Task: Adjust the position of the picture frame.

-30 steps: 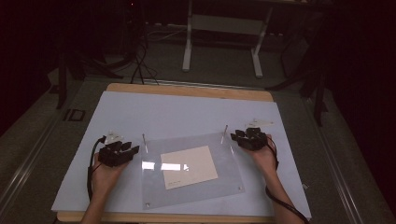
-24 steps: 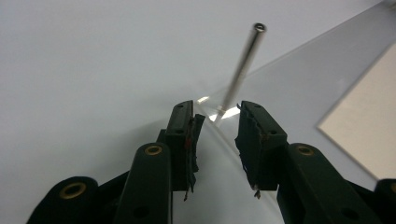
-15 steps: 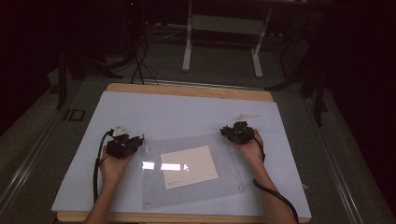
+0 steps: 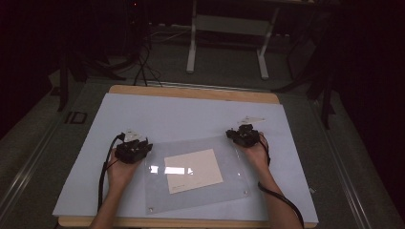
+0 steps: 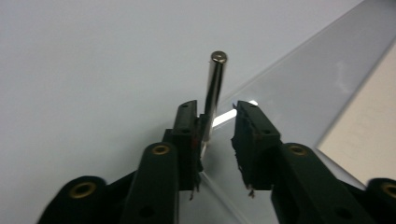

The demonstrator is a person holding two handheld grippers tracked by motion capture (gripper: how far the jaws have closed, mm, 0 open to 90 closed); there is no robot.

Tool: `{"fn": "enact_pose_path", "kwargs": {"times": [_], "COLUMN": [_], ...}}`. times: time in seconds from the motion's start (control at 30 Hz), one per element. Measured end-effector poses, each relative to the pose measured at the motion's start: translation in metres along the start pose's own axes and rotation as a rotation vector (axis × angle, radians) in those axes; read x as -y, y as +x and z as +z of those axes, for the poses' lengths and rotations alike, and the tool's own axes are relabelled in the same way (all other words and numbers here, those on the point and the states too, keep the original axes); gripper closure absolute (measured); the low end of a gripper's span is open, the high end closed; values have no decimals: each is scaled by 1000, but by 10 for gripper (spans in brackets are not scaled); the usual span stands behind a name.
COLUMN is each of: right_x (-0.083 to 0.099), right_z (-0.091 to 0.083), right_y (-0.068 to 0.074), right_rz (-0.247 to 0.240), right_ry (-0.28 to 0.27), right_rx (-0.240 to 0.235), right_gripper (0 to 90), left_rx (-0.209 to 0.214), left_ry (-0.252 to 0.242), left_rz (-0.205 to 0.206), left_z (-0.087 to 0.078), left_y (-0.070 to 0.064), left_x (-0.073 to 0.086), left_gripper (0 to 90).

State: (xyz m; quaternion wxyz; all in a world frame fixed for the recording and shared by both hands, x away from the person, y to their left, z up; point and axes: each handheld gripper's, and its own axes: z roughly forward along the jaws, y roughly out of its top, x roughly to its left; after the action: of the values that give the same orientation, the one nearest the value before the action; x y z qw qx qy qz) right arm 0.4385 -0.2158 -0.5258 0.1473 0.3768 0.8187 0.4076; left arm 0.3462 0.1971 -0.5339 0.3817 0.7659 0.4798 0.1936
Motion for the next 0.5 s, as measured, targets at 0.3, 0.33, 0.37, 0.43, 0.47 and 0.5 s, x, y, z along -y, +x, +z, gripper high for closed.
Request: {"fn": "enact_pose_path", "kwargs": {"times": [0.3, 0.33, 0.37, 0.43, 0.47, 0.5], "right_x": [1, 0, 0, 0, 0, 0], "right_z": [2, 3, 3, 3, 3, 2], "right_y": [-1, -1, -2, -2, -1, -1], "right_rz": [9, 17, 24, 27, 25, 25], "right_ry": [0, 0, 0, 1, 2, 4], "right_rx": [-9, -12, -16, -15, -10, -9], "right_gripper": [837, 837, 837, 841, 843, 844], "left_rx": [-21, -20, -14, -6, -3, 0], "left_ry": [-6, -8, -11, -12, -13, -16], "left_rz": [-14, -17, -21, -25, -27, -36], "left_z": [6, 6, 6, 6, 6, 7], "left_y": [1, 1, 2, 3, 3, 4], "left_x": [1, 2, 2, 2, 2, 2], "left_gripper": [844, 846, 847, 846, 846, 846]}}
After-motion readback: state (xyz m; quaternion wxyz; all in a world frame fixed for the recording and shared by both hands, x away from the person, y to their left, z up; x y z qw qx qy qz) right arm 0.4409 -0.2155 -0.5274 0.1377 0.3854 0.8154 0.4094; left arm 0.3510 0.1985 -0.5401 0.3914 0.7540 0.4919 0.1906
